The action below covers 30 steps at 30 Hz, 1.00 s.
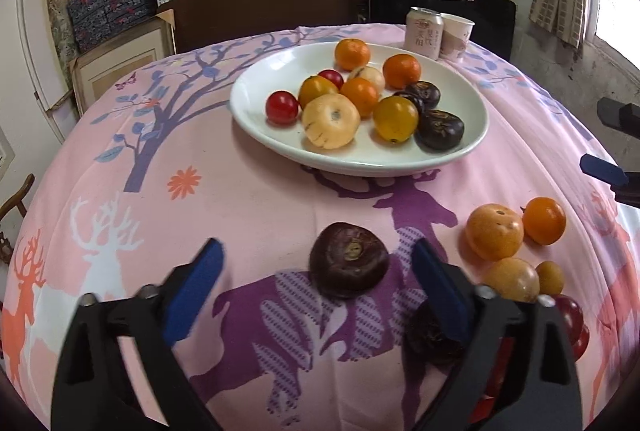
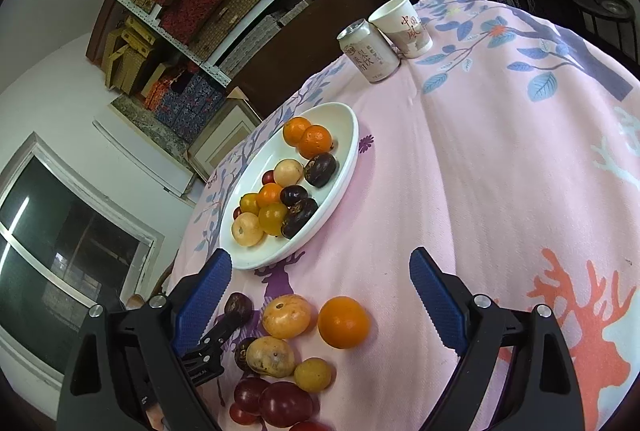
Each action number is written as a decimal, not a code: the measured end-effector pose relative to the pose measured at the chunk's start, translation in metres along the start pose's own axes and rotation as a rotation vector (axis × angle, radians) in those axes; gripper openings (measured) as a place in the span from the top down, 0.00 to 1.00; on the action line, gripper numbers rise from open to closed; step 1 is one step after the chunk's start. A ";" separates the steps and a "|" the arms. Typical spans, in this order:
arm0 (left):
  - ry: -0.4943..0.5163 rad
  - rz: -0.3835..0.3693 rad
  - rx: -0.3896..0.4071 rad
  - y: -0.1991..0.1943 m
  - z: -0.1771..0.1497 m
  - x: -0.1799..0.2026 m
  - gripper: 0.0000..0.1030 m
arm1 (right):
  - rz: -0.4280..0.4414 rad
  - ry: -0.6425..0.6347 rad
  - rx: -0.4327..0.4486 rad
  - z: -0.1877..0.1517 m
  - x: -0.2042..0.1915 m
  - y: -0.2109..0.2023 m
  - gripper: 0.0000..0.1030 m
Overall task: Organize fruits
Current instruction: 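Reach the left tool to a dark plum in the pile and grasp it, then grasp a tan orange fruit with the right tool while the left tool holds the plum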
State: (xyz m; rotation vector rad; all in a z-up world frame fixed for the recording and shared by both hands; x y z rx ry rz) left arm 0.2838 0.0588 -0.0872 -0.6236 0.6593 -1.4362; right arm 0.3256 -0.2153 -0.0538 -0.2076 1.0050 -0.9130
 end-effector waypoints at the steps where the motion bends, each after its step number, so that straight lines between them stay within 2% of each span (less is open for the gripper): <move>1: -0.005 -0.017 -0.017 0.003 0.000 0.000 0.34 | -0.003 -0.005 -0.001 0.000 -0.001 0.001 0.11; 3: -0.027 -0.064 -0.053 0.011 -0.001 -0.001 0.45 | -0.006 -0.005 -0.005 -0.001 -0.001 0.002 0.11; 7: -0.014 -0.065 -0.055 0.012 -0.002 0.004 0.50 | -0.010 -0.016 -0.010 -0.002 -0.001 0.003 0.11; 9: -0.010 -0.086 -0.063 0.015 -0.001 0.007 0.59 | -0.011 -0.036 -0.017 -0.003 -0.005 0.005 0.11; 15: -0.020 -0.082 -0.064 0.015 0.000 0.006 0.59 | -0.011 -0.147 -0.084 -0.019 -0.025 0.020 0.11; 21: -0.072 -0.025 -0.065 0.013 -0.001 -0.014 0.59 | -0.002 -0.293 -0.106 -0.037 -0.057 0.028 0.12; 23: -0.098 -0.036 -0.067 0.014 -0.001 -0.020 0.59 | 0.021 -0.302 -0.104 -0.039 -0.065 0.029 0.14; 26: -0.085 -0.022 -0.065 0.014 -0.001 -0.018 0.59 | 0.048 -0.300 -0.167 -0.040 -0.073 0.039 0.24; 28: -0.085 -0.021 -0.070 0.015 -0.001 -0.018 0.59 | 0.021 -0.310 -0.216 -0.044 -0.074 0.050 0.31; 30: -0.092 -0.028 -0.070 0.015 -0.002 -0.019 0.59 | -0.022 -0.316 -0.252 -0.048 -0.069 0.061 0.33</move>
Point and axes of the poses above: each gripper's, at about its wrist camera, not at the fingertips, and y roughly the way its jaws point, x to its right, z to its top, the point moved 3 cm from there along y, roughly the way its jaws point
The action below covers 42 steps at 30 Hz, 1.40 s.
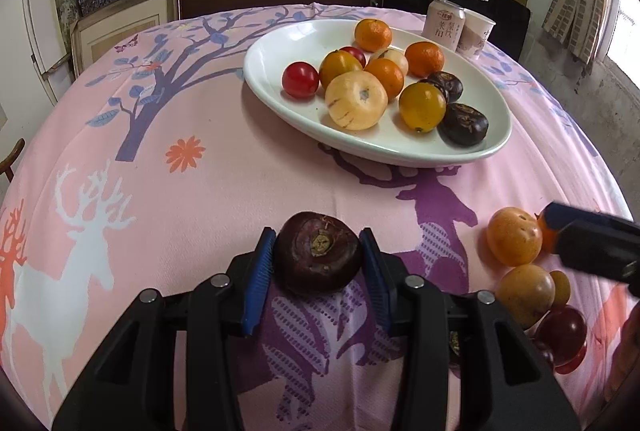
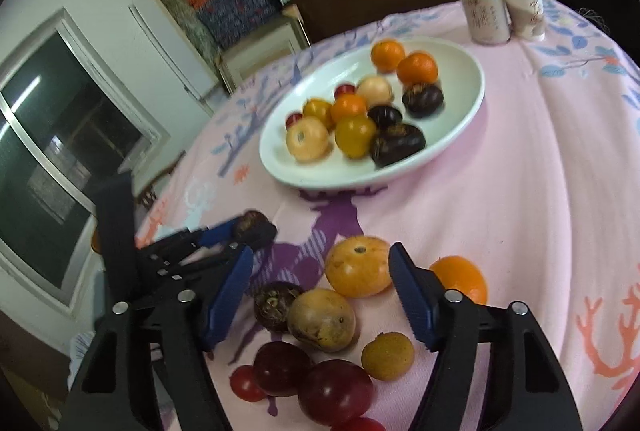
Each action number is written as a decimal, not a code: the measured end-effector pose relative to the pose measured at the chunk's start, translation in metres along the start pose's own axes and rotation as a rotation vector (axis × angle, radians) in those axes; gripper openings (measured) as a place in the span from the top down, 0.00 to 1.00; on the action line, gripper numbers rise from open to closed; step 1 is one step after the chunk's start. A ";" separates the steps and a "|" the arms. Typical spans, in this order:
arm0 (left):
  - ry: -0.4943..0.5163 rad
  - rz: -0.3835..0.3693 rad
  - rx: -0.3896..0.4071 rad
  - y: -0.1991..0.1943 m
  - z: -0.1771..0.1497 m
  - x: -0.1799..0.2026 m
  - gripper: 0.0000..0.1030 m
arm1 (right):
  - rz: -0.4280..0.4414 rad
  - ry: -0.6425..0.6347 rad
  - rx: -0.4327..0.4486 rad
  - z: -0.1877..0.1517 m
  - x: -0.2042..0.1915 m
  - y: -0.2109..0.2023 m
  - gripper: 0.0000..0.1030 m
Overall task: Organize fruits
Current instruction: 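Grasp a tan orange fruit with the right tool while the left tool holds the plum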
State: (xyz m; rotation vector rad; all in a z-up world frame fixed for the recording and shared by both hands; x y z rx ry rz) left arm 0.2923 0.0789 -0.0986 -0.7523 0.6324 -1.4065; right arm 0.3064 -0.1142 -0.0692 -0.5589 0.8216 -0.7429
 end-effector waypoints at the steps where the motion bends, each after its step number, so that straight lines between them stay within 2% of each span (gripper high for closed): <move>1: 0.001 0.002 0.000 0.000 0.000 0.000 0.59 | -0.014 -0.002 -0.004 -0.001 0.001 0.003 0.40; 5: 0.010 0.013 -0.001 0.001 0.000 0.002 0.59 | -0.062 -0.011 -0.017 -0.001 0.000 0.005 0.44; 9: 0.012 0.016 -0.001 0.001 0.000 0.003 0.59 | -0.165 -0.118 -0.025 -0.007 -0.012 0.014 0.50; 14: 0.015 0.018 -0.002 0.001 0.000 0.003 0.59 | -0.142 -0.133 -0.001 -0.009 -0.009 0.017 0.52; 16: 0.015 0.019 -0.002 0.001 0.000 0.003 0.59 | -0.141 -0.131 0.017 -0.010 -0.007 0.015 0.58; 22: -0.007 -0.007 0.003 0.000 0.000 0.001 0.59 | -0.111 -0.098 0.029 -0.008 0.000 0.010 0.58; 30: 0.000 0.002 0.002 0.000 0.000 0.000 0.59 | -0.157 -0.168 0.018 -0.003 -0.012 0.021 0.57; 35: -0.008 -0.008 0.004 0.000 0.000 0.000 0.59 | -0.140 -0.130 0.047 -0.003 -0.005 0.011 0.58; 40: -0.037 -0.028 0.012 -0.003 -0.001 -0.004 0.59 | -0.064 -0.057 0.079 0.001 0.007 -0.006 0.58; 42: -0.046 -0.032 0.016 -0.004 -0.001 -0.006 0.59 | -0.071 -0.047 0.076 0.000 0.010 -0.006 0.58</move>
Point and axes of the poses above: each gripper's, at about its wrist camera, not at the fingertips, and y roughly the way its jaws point, x to its right, z to its top, the point moved 3 cm from there along y, roughly the way its jaws point
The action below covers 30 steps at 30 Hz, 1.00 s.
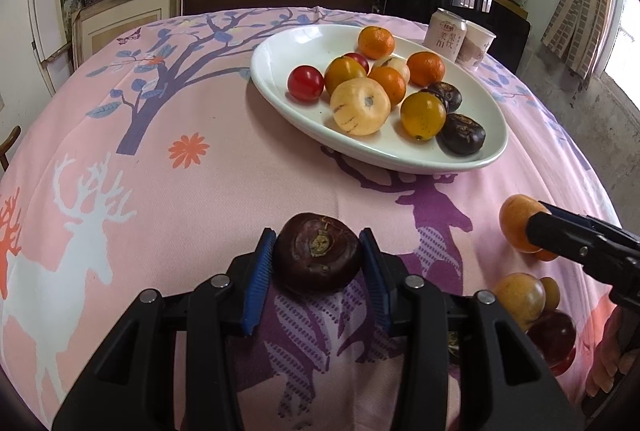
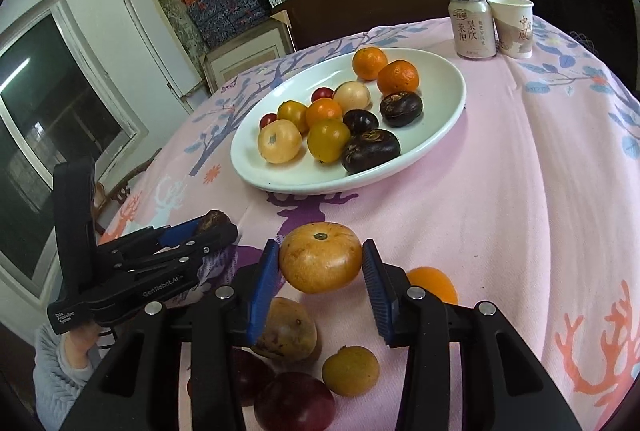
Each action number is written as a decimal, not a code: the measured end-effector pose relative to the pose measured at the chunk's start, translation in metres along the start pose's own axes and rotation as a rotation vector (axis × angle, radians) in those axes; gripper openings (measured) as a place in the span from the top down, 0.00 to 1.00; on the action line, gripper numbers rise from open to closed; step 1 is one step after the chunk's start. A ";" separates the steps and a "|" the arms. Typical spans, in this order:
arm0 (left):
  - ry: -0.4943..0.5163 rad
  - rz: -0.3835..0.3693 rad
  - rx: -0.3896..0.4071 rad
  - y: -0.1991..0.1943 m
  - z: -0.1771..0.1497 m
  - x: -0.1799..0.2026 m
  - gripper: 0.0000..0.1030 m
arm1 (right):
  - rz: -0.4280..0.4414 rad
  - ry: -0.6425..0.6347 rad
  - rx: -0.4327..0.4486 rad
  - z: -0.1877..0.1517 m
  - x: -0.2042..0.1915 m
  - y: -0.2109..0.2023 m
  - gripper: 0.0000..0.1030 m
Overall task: Organize fruits
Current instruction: 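Grasp a tan orange fruit with the right tool while the left tool holds the plum, then lower the plum and tan fruit onto the white plate, opening both tools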
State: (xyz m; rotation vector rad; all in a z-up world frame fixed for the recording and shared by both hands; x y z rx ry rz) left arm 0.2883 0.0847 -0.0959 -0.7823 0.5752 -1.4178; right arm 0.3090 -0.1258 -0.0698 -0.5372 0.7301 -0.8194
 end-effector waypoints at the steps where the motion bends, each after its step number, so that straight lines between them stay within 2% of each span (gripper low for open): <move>1: -0.001 0.002 0.004 -0.001 0.000 0.000 0.59 | 0.001 0.006 -0.003 0.000 0.001 0.000 0.58; 4: -0.006 0.008 0.025 -0.008 0.001 -0.001 0.59 | 0.019 0.022 0.020 0.002 0.003 -0.008 0.58; 8: -0.021 0.006 0.088 -0.031 0.013 -0.003 0.59 | 0.047 0.060 0.100 0.009 0.010 -0.034 0.58; 10: -0.015 -0.004 0.103 -0.038 0.027 -0.001 0.59 | 0.054 0.081 0.117 0.017 0.015 -0.040 0.58; 14: 0.014 0.022 0.122 -0.039 0.068 0.003 0.59 | 0.039 0.087 0.121 0.048 0.021 -0.041 0.58; 18: 0.014 0.023 0.128 -0.022 0.110 0.006 0.59 | 0.006 0.083 0.121 0.088 0.028 -0.024 0.58; 21: 0.007 0.021 0.116 0.003 0.134 0.003 0.59 | 0.005 0.099 0.108 0.106 0.038 -0.004 0.58; 26: -0.010 0.021 0.057 0.054 0.161 -0.007 0.59 | -0.046 0.069 0.073 0.115 0.046 0.028 0.58; 27: -0.003 0.020 0.048 0.062 0.164 -0.006 0.59 | -0.042 0.081 0.074 0.115 0.048 0.030 0.56; 28: 0.003 0.017 0.041 0.069 0.166 -0.005 0.59 | -0.026 0.103 0.075 0.115 0.052 0.031 0.48; 30: 0.005 0.006 0.045 0.078 0.170 -0.004 0.47 | 0.005 0.144 0.085 0.115 0.058 0.029 0.39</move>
Point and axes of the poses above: each gripper's, at about its wrist camera, not at the fingertips, and y roughly the way its jaws point, x to its right, z to its top, the point moved 3 cm from there along y, roughly the way its jaws point
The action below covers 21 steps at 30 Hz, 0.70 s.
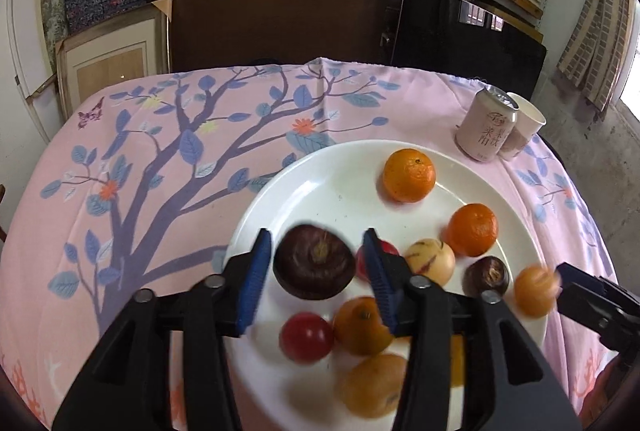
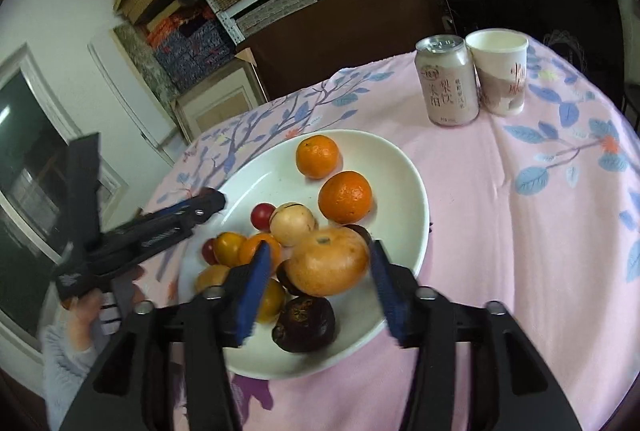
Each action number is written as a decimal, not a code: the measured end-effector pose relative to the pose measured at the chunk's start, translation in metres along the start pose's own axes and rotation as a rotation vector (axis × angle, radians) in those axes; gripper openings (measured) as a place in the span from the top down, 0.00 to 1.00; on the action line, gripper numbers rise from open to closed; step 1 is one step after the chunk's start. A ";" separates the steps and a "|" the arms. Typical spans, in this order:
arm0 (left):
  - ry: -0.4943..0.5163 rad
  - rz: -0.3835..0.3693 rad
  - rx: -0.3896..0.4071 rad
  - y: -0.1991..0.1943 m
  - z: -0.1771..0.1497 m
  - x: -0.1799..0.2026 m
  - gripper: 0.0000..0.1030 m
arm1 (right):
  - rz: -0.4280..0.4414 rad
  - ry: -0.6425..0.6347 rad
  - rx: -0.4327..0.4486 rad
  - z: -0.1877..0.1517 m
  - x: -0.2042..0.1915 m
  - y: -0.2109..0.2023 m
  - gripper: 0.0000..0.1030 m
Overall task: Organize fruits
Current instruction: 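Lower the plum and tan fruit onto the white plate, opening both tools, then grasp a dark plum with the left tool while the right tool grasps an orange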
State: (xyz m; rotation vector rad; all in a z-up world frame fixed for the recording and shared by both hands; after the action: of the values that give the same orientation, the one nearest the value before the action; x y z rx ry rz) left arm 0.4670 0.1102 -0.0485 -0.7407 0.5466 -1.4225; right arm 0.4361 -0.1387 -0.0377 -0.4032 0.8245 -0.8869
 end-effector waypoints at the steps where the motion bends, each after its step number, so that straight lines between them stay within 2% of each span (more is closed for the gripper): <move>1: -0.001 -0.003 0.005 0.002 0.001 0.000 0.45 | -0.001 0.006 0.005 0.001 0.002 -0.002 0.39; 7: -0.059 -0.031 0.012 -0.018 -0.018 -0.013 0.40 | 0.008 0.050 0.022 -0.005 0.003 -0.015 0.33; 9: -0.089 -0.023 0.023 -0.035 -0.031 -0.021 0.32 | 0.006 0.060 0.031 -0.011 0.002 -0.024 0.32; 11: -0.116 -0.019 0.029 -0.055 -0.050 -0.030 0.29 | 0.015 0.070 0.046 -0.020 0.001 -0.035 0.27; 13: -0.134 -0.007 0.027 -0.073 -0.074 -0.035 0.25 | 0.021 0.090 0.071 -0.037 0.002 -0.051 0.18; 15: -0.145 0.002 0.029 -0.089 -0.097 -0.035 0.16 | 0.021 0.106 0.089 -0.057 0.006 -0.062 0.11; 18: -0.131 0.016 0.034 -0.109 -0.130 -0.024 0.13 | -0.004 0.127 0.082 -0.081 0.013 -0.072 0.10; 21: -0.056 0.015 0.030 -0.122 -0.157 0.000 0.11 | -0.012 0.151 0.101 -0.097 0.020 -0.084 0.10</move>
State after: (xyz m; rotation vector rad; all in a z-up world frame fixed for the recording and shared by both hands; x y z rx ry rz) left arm 0.2693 0.0903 -0.0634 -0.7491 0.4852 -1.3889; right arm 0.3249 -0.2029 -0.0558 -0.2551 0.9128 -0.9743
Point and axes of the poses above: each gripper's, at about its wrist camera, not at the fingertips, and y roughly the way its jaws point, x to its right, z to its top, the point moved 3 cm from there along y, roughly the way its jaws point
